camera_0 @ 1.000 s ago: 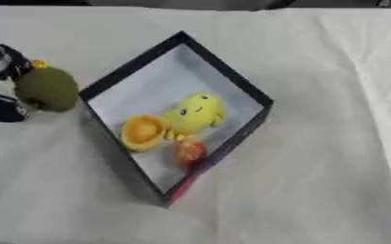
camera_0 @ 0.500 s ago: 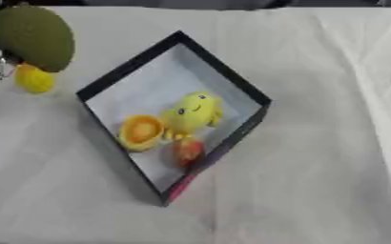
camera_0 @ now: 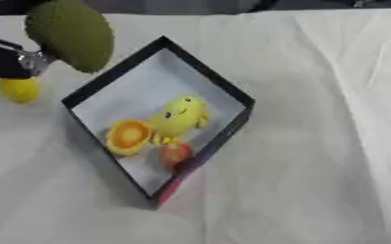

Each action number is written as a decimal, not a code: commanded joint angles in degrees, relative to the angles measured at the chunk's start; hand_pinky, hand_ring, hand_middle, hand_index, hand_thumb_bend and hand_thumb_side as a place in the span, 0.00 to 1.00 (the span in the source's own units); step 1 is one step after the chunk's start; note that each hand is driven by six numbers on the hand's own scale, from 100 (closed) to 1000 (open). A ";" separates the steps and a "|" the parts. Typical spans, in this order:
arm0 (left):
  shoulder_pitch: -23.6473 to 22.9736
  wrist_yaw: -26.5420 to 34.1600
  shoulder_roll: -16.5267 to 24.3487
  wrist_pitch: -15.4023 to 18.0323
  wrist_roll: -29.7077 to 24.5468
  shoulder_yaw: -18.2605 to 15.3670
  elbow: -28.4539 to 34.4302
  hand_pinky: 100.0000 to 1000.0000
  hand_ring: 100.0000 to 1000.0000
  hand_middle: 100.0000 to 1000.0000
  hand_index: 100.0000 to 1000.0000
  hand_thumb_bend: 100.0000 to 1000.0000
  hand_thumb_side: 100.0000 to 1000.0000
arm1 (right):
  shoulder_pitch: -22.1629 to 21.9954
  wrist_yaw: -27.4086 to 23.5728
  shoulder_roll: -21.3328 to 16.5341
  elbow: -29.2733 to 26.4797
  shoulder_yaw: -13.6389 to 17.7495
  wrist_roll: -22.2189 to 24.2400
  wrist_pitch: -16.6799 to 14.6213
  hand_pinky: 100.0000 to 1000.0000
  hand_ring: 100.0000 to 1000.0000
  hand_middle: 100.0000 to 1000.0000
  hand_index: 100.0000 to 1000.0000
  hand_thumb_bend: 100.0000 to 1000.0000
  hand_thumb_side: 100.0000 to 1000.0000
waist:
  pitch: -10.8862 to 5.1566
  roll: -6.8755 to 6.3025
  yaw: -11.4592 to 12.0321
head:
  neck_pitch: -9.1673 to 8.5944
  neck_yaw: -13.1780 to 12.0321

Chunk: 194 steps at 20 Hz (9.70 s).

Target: Pick up objects on the table and place them in the box.

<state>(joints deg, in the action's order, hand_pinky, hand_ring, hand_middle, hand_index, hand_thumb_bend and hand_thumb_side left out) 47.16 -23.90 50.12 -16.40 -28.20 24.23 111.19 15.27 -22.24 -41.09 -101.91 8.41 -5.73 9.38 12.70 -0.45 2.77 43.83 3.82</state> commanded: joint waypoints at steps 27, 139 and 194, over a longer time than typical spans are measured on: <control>9.65 -17.75 -19.70 17.98 -14.31 12.57 -29.75 0.82 0.78 0.73 0.83 0.37 0.15 | 1.34 -0.79 -1.92 -0.47 0.63 -0.01 -0.13 0.89 0.69 0.62 0.81 0.00 0.61 | -1.57 -1.14 -0.17 | -0.28 -0.40; 17.61 -4.85 -8.25 9.85 -14.21 7.63 -6.87 0.64 0.57 0.45 0.59 0.11 0.00 | 0.99 -0.91 -2.02 -0.04 1.66 -0.97 -0.47 0.89 0.69 0.62 0.81 0.00 0.60 | -1.39 0.02 0.30 | -2.32 -1.88; -34.58 38.87 -22.79 1.43 46.35 -31.05 3.30 0.83 0.69 0.77 0.86 0.07 0.96 | 0.97 -1.11 0.75 -1.43 1.62 -1.15 -1.60 0.89 0.69 0.62 0.81 0.00 0.59 | -1.43 1.94 2.37 | -2.23 2.07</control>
<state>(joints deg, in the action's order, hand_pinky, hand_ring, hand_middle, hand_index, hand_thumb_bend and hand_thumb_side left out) 12.35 13.13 27.55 -15.34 16.86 -5.46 113.72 15.61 -22.98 -39.24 -101.98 9.50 -6.87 8.01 12.77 0.81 5.10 41.72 5.70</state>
